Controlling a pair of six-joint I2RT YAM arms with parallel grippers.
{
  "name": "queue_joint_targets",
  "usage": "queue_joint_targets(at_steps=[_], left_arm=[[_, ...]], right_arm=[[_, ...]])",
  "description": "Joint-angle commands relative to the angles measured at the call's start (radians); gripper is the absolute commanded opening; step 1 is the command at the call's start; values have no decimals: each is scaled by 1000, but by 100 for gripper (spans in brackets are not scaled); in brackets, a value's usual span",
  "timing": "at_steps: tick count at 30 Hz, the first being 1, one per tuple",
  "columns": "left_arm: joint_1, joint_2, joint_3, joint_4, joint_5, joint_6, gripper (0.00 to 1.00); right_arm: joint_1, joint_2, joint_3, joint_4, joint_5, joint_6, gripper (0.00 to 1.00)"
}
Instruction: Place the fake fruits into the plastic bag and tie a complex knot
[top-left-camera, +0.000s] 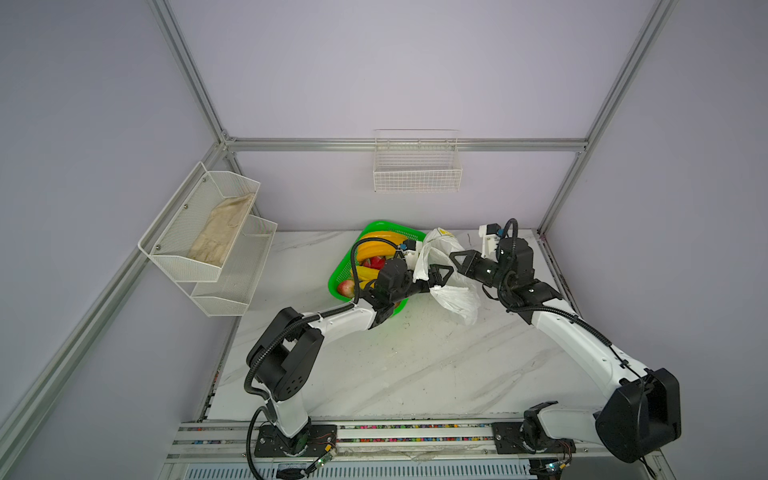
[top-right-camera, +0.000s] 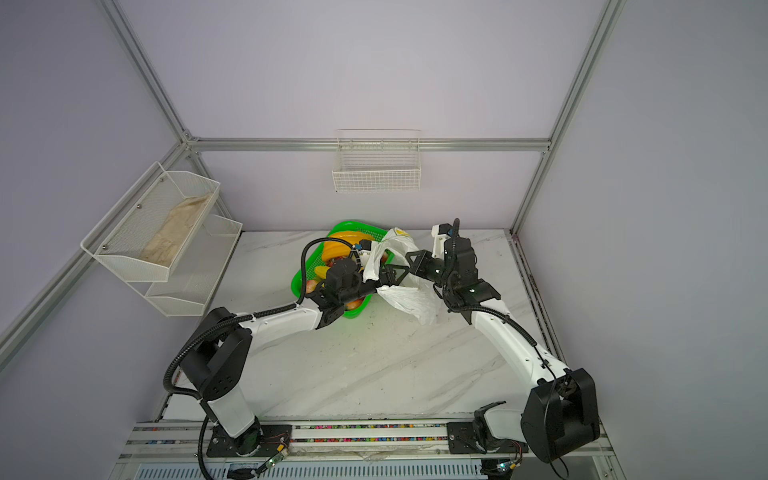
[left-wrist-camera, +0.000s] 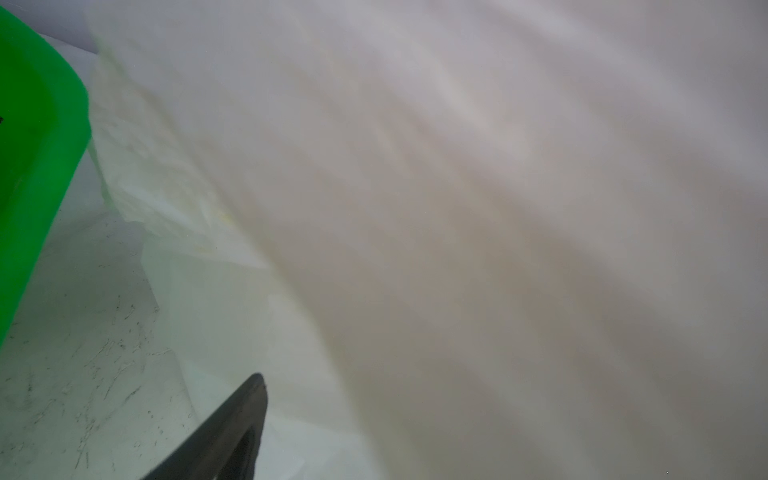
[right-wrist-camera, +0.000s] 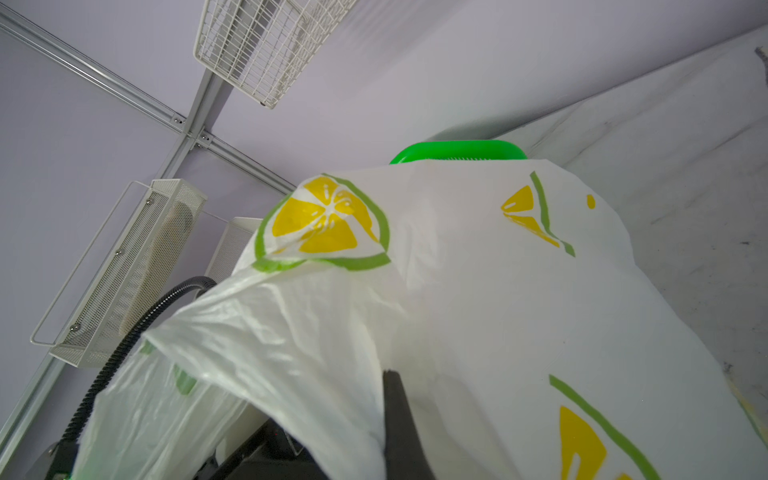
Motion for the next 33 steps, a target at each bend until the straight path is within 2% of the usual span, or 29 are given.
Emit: queue_joint_targets(at_steps=[1, 4, 15, 21, 25, 30, 33], left_arm=[[10, 8, 111, 9, 20, 2, 78], [14, 12, 117, 2, 36, -10, 77], [26, -88, 34, 57, 28, -62, 82], [30, -75, 73, 33, 3, -56, 85], [25, -21, 173, -94, -43, -39, 84], [21, 43, 232, -134, -86, -20, 81], [21, 77, 248, -119, -76, -27, 70]], right_arm=[[-1, -18, 27, -52, 8, -37, 0], [-1, -17, 50, -93, 25, -43, 0], [-2, 41, 196, -341, 97, -222, 0], [1, 38, 171, -315, 47, -230, 0], [1, 35, 157, -298, 16, -222, 0], [0, 27, 154, -300, 9, -220, 0], [-2, 26, 178, -348, 52, -254, 0]])
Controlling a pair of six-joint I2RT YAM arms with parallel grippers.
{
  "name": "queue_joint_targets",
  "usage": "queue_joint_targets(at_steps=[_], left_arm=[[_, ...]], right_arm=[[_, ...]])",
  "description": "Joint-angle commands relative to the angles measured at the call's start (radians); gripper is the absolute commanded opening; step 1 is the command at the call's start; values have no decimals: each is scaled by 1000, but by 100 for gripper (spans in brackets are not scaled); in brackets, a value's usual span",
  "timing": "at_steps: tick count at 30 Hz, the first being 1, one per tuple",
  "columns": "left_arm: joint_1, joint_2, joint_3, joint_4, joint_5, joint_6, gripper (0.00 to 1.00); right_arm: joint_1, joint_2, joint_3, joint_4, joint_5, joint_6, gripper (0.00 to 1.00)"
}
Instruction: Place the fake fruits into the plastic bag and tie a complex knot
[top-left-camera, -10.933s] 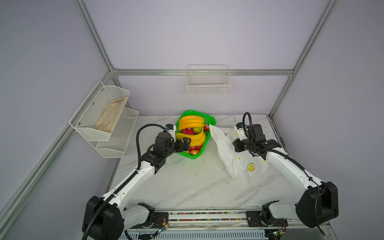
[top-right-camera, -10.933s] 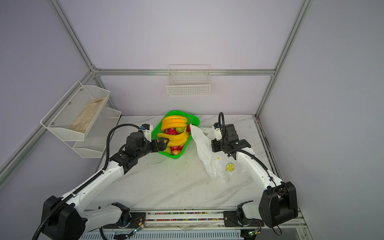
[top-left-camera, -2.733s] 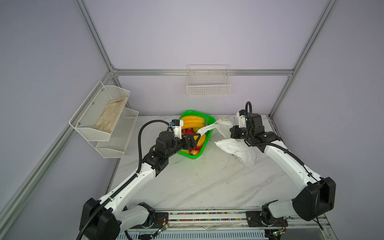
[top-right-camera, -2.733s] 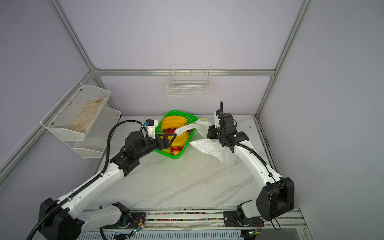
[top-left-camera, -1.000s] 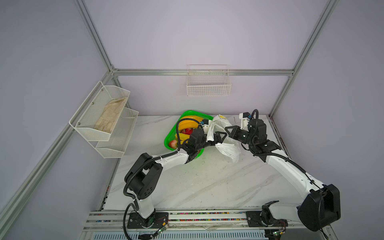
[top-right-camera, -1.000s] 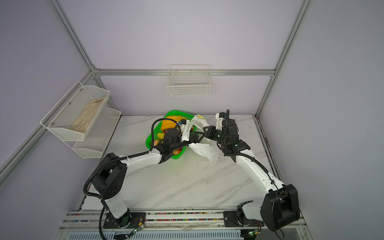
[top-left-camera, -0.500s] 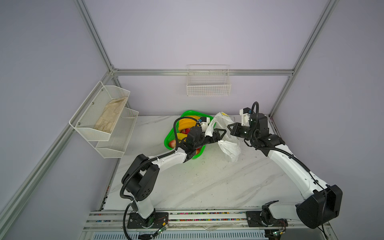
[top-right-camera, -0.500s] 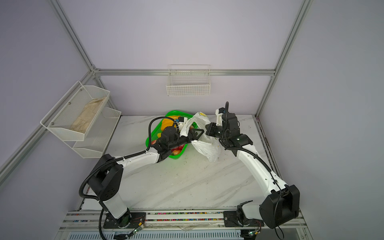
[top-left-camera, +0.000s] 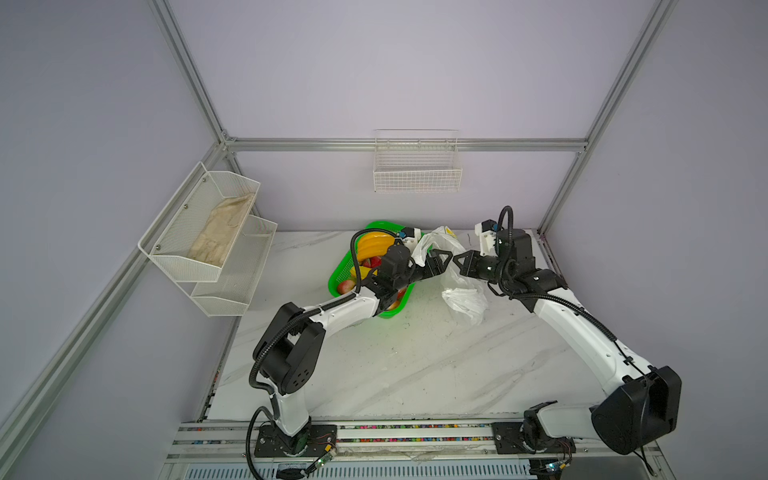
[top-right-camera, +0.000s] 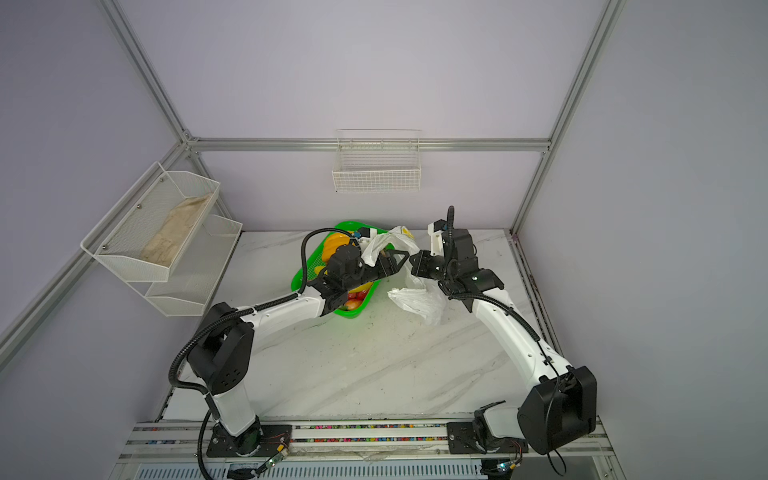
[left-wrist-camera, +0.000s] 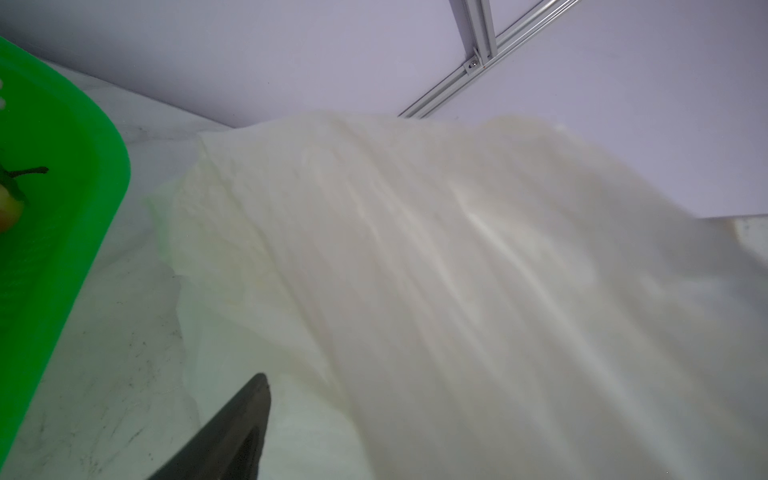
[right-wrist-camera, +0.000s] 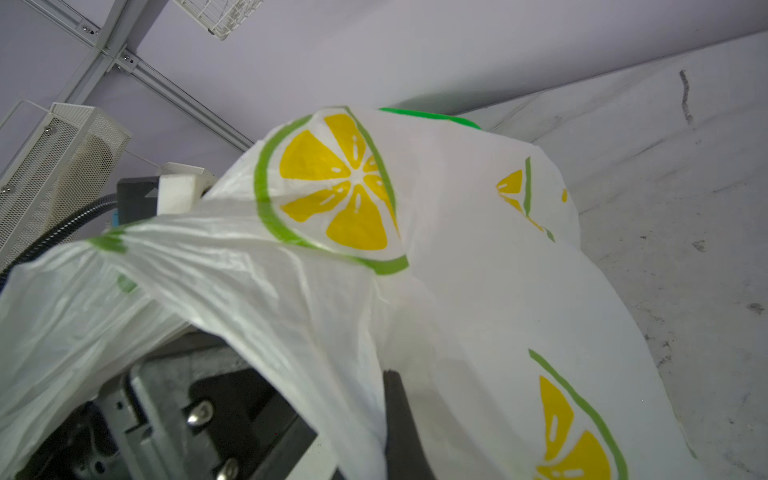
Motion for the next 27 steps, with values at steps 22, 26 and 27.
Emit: queue_joint_targets(at_steps=[22, 26, 27], left_arm=[[84, -230, -337, -199, 65, 356, 0], [88, -271, -378, -181, 63, 403, 2], [88, -273, -372, -174, 83, 408, 6]], right_arm=[[-228, -24, 252, -292, 279, -220, 0], [-226, 13, 232, -241, 143, -198, 0], [-225, 21, 206, -216, 74, -179, 0]])
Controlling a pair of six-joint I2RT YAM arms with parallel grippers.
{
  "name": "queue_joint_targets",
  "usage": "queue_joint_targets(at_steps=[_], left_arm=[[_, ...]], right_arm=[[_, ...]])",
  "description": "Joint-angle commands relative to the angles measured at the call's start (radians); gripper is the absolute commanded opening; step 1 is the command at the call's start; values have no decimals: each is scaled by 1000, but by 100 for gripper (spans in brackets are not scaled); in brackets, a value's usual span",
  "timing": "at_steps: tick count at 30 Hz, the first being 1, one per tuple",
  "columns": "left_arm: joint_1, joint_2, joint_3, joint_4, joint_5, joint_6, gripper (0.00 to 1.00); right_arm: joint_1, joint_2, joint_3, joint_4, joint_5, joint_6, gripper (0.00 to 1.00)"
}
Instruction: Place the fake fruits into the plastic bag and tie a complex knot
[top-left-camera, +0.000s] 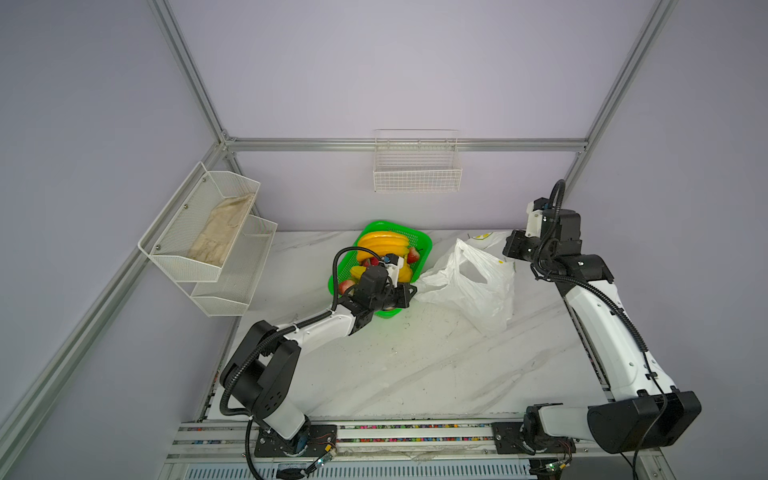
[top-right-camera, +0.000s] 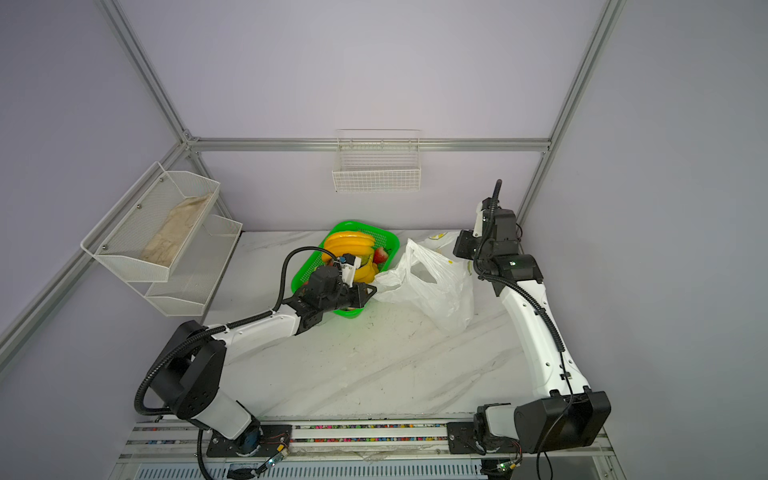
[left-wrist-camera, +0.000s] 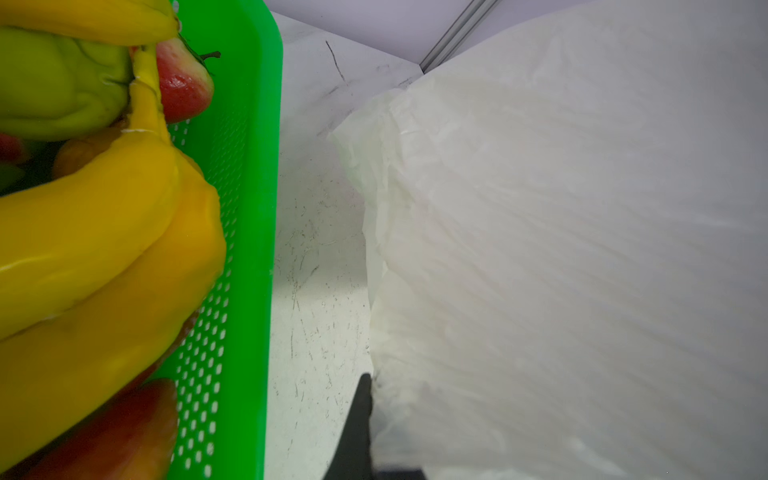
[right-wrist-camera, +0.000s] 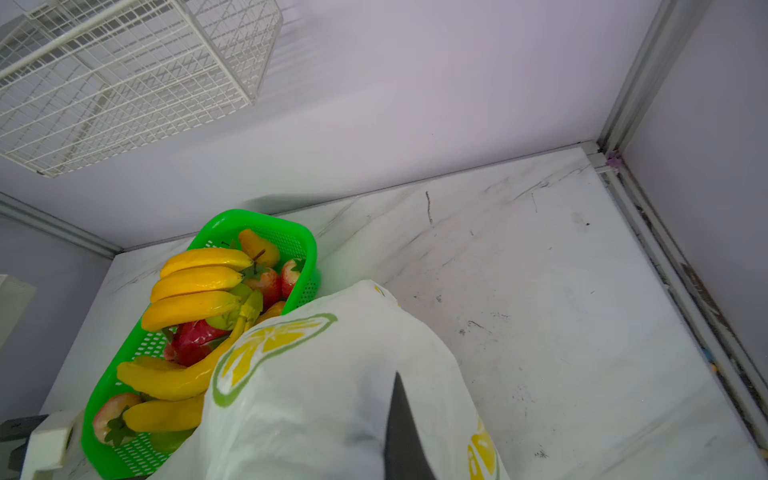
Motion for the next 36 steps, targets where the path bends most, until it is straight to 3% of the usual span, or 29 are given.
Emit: queue_joint_targets(at_steps=[1, 4, 7, 12, 16, 20, 23, 27, 31, 36], left_arm=[[9, -36, -23, 17, 30, 88, 11], [3, -61, -17, 18, 29, 118, 33], [-30, -124, -45, 29, -63, 234, 51], [-93, -239, -42, 35, -224, 533, 70], [-100, -285, -17, 26, -285, 641, 82], [-99, -288, 67, -65, -349, 657, 84], [-101, -314, 84, -110, -362, 589, 83], [-114, -428, -48, -105, -288, 465, 76], [-150, -523, -244, 18, -166, 554, 74], [-239, -466, -203, 24, -43, 835, 67]], right_arm=[[8, 28, -51, 51, -168, 24, 0], [19, 28, -92, 67, -161, 31, 0], [20, 49, -95, 55, -190, 16, 0], [24, 82, -89, 37, -242, 0, 0], [26, 99, -76, 25, -248, -14, 0], [30, 98, -76, 30, -260, -19, 0], [32, 91, -78, 33, -253, -11, 0], [32, 86, -70, 34, -235, 1, 0], [32, 100, -57, 33, -233, -2, 0], [33, 105, -54, 38, -243, 0, 0]])
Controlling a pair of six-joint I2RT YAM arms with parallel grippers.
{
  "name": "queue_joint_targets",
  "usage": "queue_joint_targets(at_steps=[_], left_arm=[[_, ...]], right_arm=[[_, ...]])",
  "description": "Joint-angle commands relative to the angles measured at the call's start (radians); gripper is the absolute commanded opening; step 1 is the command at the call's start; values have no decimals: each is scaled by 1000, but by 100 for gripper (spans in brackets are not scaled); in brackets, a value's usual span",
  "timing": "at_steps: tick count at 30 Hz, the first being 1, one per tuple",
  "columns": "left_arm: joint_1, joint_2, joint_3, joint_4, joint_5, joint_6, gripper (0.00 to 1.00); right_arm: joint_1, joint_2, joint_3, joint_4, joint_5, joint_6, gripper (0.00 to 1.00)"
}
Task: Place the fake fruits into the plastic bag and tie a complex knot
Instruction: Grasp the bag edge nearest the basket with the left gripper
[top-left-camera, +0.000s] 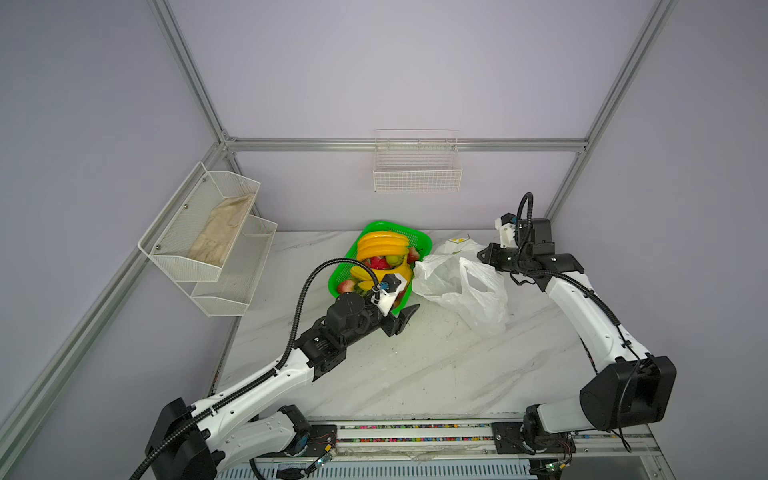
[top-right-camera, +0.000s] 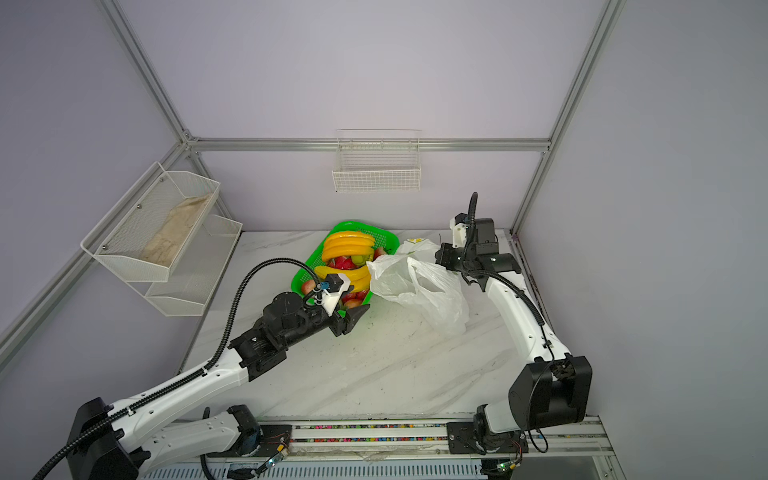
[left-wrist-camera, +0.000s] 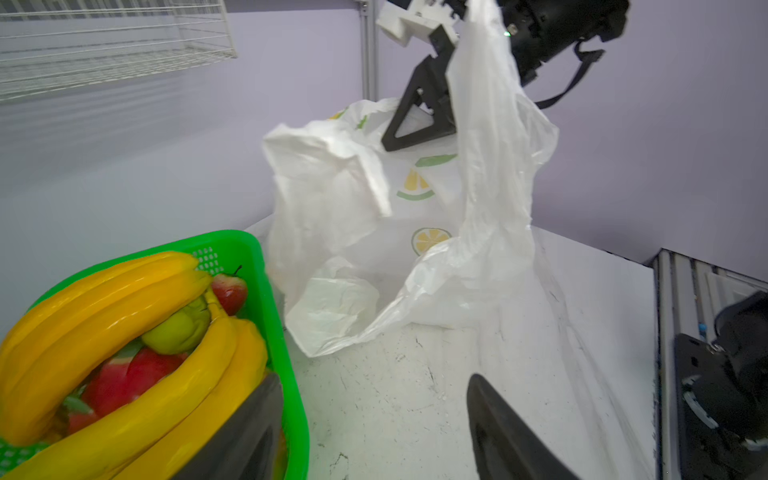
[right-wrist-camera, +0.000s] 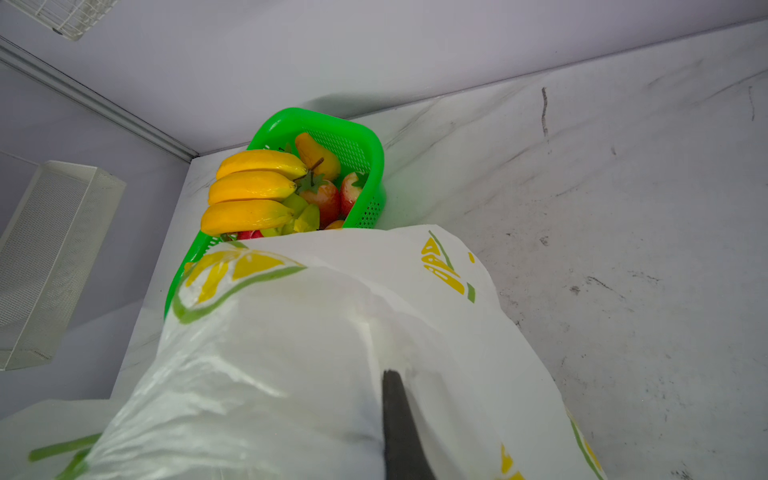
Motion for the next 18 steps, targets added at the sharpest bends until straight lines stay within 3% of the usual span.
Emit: queue_joint_targets(at_steps=[1, 3, 6, 13, 18], left_arm=[[-60, 58, 9, 53, 136, 250, 67], [-101, 107, 49, 53, 172, 382, 68], [-131, 194, 130, 53, 131, 526, 69], [-131, 332, 241, 157, -20, 632, 69], [-112, 416, 288, 171, -54, 703, 73]], right_arm=[[6, 4, 29, -1, -3, -3, 0], [6, 1, 28, 0, -5, -3, 0], [6, -3, 28, -2, -13, -3, 0], [7, -12, 14, 2, -23, -3, 0], [9, -21, 7, 1, -25, -3, 0]])
